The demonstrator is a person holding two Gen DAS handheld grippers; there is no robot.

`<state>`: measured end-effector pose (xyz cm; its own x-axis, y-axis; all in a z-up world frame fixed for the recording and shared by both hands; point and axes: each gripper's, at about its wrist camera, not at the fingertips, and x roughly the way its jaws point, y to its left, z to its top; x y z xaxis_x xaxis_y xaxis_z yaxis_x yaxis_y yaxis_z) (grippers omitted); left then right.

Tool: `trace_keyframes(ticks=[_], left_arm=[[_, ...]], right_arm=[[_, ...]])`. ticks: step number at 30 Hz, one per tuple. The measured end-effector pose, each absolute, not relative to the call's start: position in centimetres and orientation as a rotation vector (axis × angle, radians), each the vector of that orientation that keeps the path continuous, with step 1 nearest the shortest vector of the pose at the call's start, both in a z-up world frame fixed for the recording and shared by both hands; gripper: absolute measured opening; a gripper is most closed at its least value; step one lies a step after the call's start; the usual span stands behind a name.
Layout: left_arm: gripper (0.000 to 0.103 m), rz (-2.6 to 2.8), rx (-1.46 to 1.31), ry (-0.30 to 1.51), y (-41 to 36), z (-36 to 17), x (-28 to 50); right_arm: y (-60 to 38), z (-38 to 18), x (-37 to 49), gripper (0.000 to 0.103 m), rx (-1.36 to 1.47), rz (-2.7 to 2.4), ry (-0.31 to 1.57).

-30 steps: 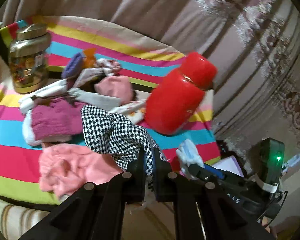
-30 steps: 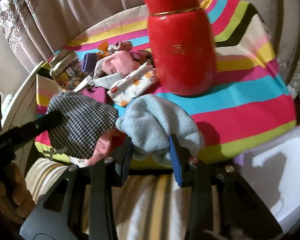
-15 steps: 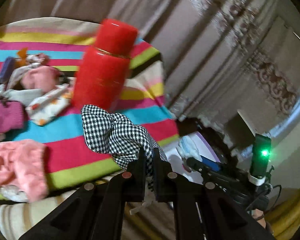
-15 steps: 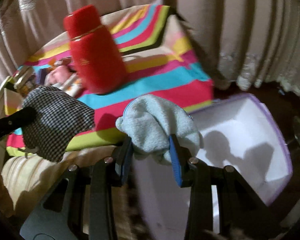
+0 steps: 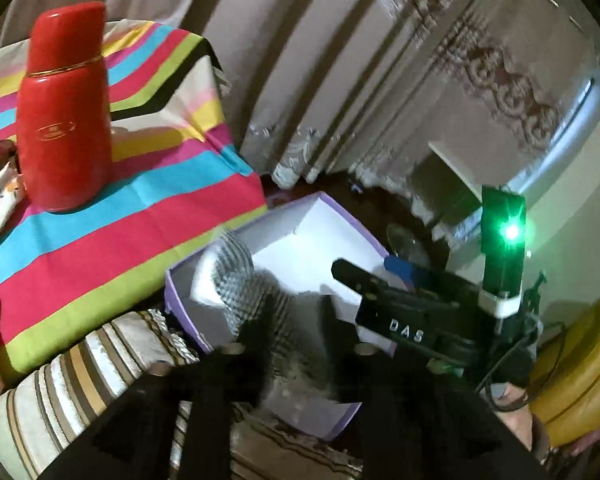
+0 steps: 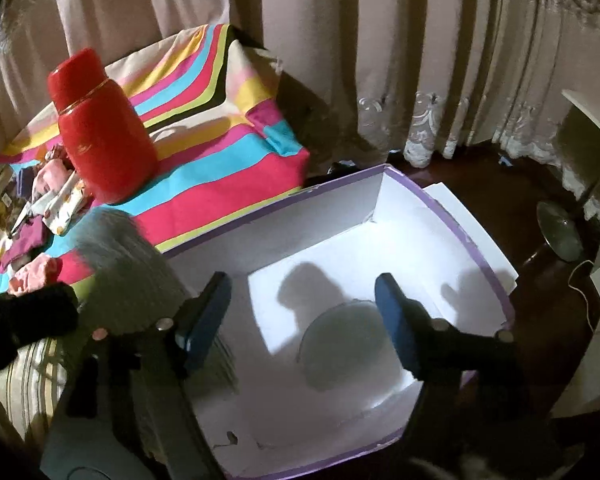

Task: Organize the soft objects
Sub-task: 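Carry both cloths to the white box and release them inside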

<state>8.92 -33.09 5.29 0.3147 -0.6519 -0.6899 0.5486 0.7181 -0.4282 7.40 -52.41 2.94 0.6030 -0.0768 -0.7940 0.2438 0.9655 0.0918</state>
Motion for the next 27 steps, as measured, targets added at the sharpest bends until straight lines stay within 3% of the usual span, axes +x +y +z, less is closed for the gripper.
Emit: trace_keyframes(ticks=[2, 3, 14, 27], left_arm=[[0.064, -0.784, -0.126, 0.953, -32.8, 5.5, 8.7], [0.066, -0.779, -0.132, 0.945, -32.5, 5.6, 8.6], [0.066, -0.698, -0.176, 0.925, -29.1, 5.9, 9.5], [0.066, -0.490, -0.233, 0.848, -17.6, 6.7, 9.2]], right_arm=[[-52.6, 2.9, 7.3, 0.078, 0.207, -0.187, 0.912], [-52.7, 2.8, 7.4, 0.078, 0.212, -0.187, 0.915], [-50.2, 3.3, 7.7, 0.078, 0.167, -0.129, 0.910], [-43.7, 4.1, 8.8, 0.078, 0.133, 0.043, 0.925]])
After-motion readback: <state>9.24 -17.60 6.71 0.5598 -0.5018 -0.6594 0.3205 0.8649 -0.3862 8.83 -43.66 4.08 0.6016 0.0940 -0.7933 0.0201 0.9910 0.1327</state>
